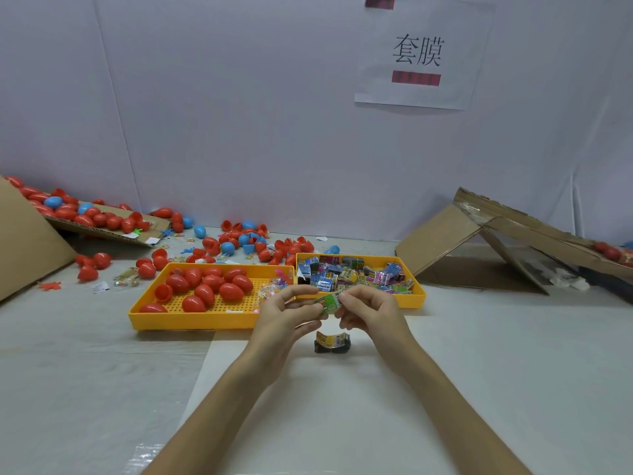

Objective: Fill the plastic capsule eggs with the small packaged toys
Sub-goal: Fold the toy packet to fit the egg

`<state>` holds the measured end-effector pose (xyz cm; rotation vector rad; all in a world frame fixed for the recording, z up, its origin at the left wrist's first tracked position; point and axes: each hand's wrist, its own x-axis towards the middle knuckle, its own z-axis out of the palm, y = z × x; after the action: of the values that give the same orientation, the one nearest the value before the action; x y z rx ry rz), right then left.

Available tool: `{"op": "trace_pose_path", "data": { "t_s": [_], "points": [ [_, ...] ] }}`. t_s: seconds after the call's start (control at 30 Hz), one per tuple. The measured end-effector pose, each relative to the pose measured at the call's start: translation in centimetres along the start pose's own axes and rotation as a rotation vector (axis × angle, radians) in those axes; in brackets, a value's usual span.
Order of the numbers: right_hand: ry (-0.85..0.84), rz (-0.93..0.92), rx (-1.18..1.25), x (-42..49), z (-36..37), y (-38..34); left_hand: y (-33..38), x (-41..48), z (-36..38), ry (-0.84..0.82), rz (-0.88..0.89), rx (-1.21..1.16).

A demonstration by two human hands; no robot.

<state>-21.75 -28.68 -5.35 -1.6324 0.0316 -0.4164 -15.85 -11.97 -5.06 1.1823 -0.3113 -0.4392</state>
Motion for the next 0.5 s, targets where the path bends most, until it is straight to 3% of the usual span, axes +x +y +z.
{"op": "trace_pose_path", "data": {
  "t_s": [0.27, 0.5],
  "points": [
    [-0.055, 0.037, -0.057, -0.27, 0.25, -0.18, -0.33, 0.06, 0.32, 0.063, 0.104, 0.204],
    [-0.079, 0.038, -0.009, -0.36, 0.08, -0.29, -0.53, -0.10, 0.44, 0.006, 0.138, 0.345]
  ]
}}
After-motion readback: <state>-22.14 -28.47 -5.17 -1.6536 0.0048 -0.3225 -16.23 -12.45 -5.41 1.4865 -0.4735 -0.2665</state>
